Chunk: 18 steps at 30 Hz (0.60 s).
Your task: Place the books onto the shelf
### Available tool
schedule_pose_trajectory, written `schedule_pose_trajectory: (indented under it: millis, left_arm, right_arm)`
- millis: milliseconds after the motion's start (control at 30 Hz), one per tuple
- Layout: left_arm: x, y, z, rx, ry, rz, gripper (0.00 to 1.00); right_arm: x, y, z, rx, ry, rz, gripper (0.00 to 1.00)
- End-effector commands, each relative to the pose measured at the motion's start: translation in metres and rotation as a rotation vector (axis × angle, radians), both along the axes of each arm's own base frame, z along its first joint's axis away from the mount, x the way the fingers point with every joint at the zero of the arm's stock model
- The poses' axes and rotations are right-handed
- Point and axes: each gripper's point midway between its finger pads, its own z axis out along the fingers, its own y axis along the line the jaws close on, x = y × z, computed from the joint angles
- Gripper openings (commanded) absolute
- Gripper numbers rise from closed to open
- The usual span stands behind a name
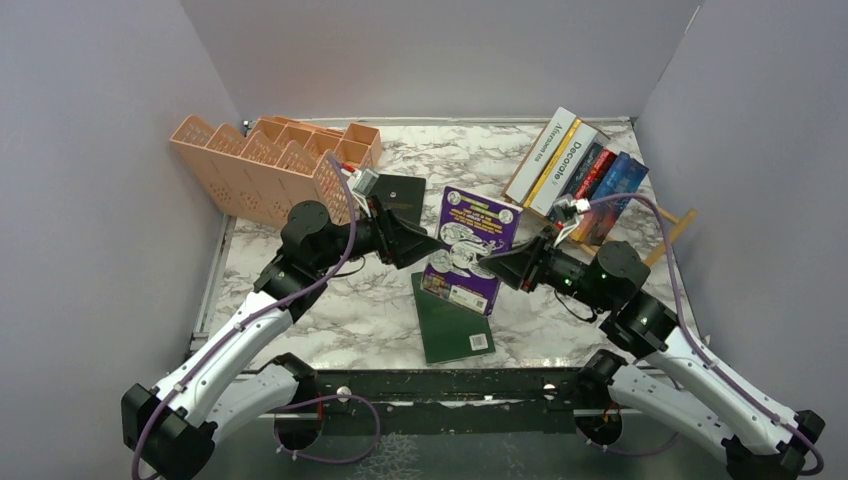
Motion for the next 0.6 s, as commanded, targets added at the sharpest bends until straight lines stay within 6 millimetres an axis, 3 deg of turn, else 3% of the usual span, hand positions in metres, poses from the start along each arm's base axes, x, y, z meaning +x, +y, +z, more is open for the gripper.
schedule_pose_trajectory:
  millis: [0, 133, 167, 267, 433, 567]
  left_arm:
    - [0.035, 0.028, -0.02, 0.168, -0.025, 0.261, 0.8]
    - [0.05, 0.049, -0.038, 0.274, -0.016, 0.394, 0.84]
    - [0.051, 0.052, -0.04, 0.29, -0.011, 0.409, 0.84]
    - [0.051, 0.056, -0.046, 0.313, -0.008, 0.424, 0.84]
    - [0.053, 0.059, -0.057, 0.334, 0.01, 0.439, 0.84]
    - [0.053, 0.058, -0.064, 0.335, 0.023, 0.436, 0.84]
  right_arm:
    - [0.041, -0.035, 0.026, -0.079, -0.073, -0.293, 0.01]
    - [0.077, -0.081, 0.039, -0.225, -0.105, -0.598, 0.01]
    - [0.087, -0.101, 0.043, -0.271, -0.107, -0.714, 0.01]
    - [0.098, -0.144, 0.059, -0.369, -0.123, -0.942, 0.01]
    - [0.093, -0.221, 0.079, -0.52, -0.154, -1.346, 0.01]
    - [0.078, -0.258, 0.081, -0.612, -0.119, -1.565, 0.02]
